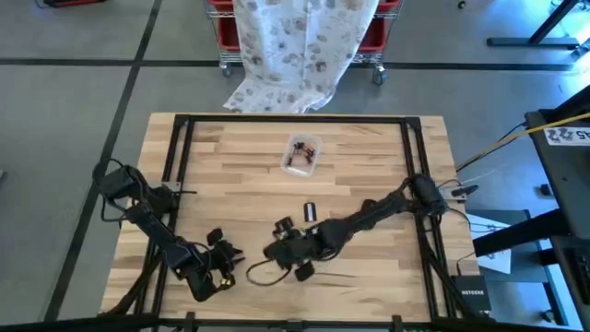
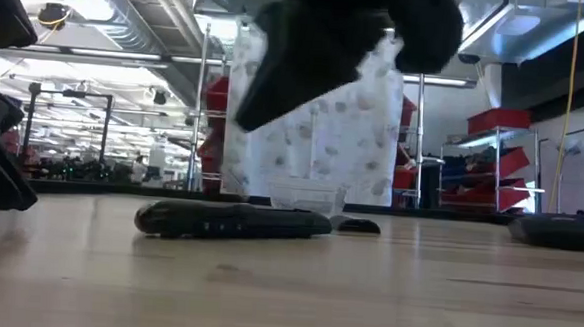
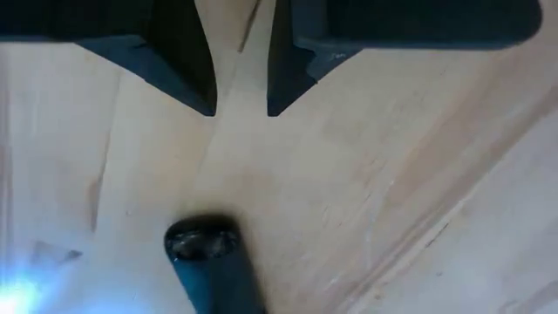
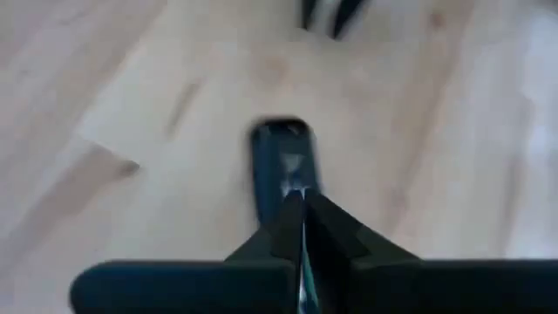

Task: Insert battery
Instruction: Insert the white battery into the remote control

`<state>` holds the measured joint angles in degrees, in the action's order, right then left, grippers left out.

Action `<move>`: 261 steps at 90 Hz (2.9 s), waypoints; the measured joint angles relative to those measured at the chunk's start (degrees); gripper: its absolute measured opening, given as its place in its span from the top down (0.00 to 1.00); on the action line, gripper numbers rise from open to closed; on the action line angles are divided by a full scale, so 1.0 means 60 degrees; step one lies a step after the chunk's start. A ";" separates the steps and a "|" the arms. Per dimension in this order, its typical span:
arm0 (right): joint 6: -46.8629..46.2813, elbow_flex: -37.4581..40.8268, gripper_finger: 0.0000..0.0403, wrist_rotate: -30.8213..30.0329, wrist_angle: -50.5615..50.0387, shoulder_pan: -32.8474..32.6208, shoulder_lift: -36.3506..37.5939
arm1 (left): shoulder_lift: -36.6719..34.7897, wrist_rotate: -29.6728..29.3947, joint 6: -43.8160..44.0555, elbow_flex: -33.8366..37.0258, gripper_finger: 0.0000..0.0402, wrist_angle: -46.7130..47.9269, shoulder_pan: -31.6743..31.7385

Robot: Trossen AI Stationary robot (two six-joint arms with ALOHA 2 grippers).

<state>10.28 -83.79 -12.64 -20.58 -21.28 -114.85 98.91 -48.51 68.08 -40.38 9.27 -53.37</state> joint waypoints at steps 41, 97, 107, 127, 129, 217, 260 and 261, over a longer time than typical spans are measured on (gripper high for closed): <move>-0.0428 0.3288 1.00 0.2057 0.3945 0.0351 0.0984 | 0.0004 -0.0306 -0.0599 0.0000 0.79 -0.0469 0.0080; -0.2261 0.0466 0.77 0.2920 0.3920 -0.2323 -0.2214 | 0.0004 -0.0253 -0.0910 0.0004 0.79 -0.0977 0.0304; -0.2663 0.0393 0.77 0.1961 0.3482 -0.2335 -0.2256 | 0.0004 -0.0229 -0.0905 0.0004 0.79 -0.0971 0.0315; -0.2651 0.0429 0.77 -0.1332 0.1542 -0.2181 -0.1712 | 0.0004 -0.0222 -0.0908 0.0004 0.79 -0.0958 0.0315; -0.2640 0.0431 0.77 -0.1502 0.1315 -0.2178 -0.1639 | 0.0004 -0.0201 -0.0902 0.0004 0.79 -0.0957 0.0315; -0.5747 0.0431 0.76 -0.0319 0.3306 -0.2035 -0.1296 | 0.1643 0.2120 -0.2915 -0.0011 0.96 -0.6386 0.0650; -0.3462 -0.0365 0.76 -0.0713 0.5022 -0.1095 -0.2532 | -0.0687 0.2282 -0.1765 -0.0854 0.97 -0.1437 -0.0623; -0.3355 -0.0454 0.76 -0.0683 0.5009 -0.1042 -0.2586 | -0.0754 0.2195 -0.1600 -0.0870 0.97 -0.1191 -0.0678</move>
<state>-9.85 -86.52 -16.74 9.48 -27.53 -130.36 94.39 -35.34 58.48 -45.60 2.13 -57.44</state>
